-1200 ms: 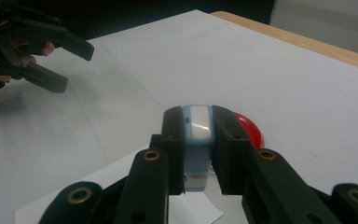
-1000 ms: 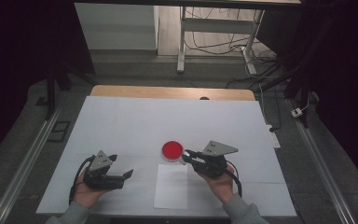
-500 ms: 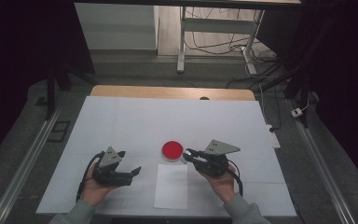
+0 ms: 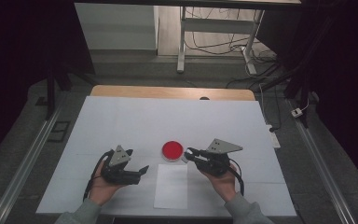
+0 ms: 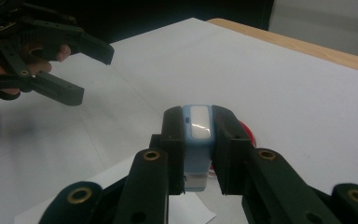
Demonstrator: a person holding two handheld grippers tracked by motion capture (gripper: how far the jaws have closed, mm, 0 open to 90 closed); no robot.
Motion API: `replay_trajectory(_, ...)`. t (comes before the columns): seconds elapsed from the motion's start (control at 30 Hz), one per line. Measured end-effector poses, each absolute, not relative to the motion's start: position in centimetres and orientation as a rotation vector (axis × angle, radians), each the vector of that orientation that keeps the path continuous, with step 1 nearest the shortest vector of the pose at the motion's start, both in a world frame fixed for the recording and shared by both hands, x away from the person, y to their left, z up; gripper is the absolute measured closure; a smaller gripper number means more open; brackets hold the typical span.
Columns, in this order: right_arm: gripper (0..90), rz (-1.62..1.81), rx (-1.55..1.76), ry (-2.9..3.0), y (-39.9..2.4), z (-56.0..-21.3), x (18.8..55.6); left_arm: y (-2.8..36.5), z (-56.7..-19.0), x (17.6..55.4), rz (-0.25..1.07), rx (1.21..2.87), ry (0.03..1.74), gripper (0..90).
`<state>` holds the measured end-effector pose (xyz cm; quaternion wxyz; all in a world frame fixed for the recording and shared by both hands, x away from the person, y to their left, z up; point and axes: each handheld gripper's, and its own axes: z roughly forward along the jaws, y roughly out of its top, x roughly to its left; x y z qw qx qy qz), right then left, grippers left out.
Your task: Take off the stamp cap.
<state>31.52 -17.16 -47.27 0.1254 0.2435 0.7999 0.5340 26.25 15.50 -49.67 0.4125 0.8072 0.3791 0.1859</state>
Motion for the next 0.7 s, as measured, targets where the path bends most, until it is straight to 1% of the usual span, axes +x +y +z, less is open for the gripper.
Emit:
replay_trajectory(0.37, 75.1, 1.547, 0.719, 2.324, -17.0, -47.4, 31.5, 14.3, -49.9, 26.2, 0.449, 2.050, 0.924, 17.6)
replay_trajectory(0.7, 75.1, 1.539, 0.702, 2.324, -16.4, -47.6, 31.4, 13.3, -50.0, 26.9, 0.431, 2.057, 0.904, 17.9)
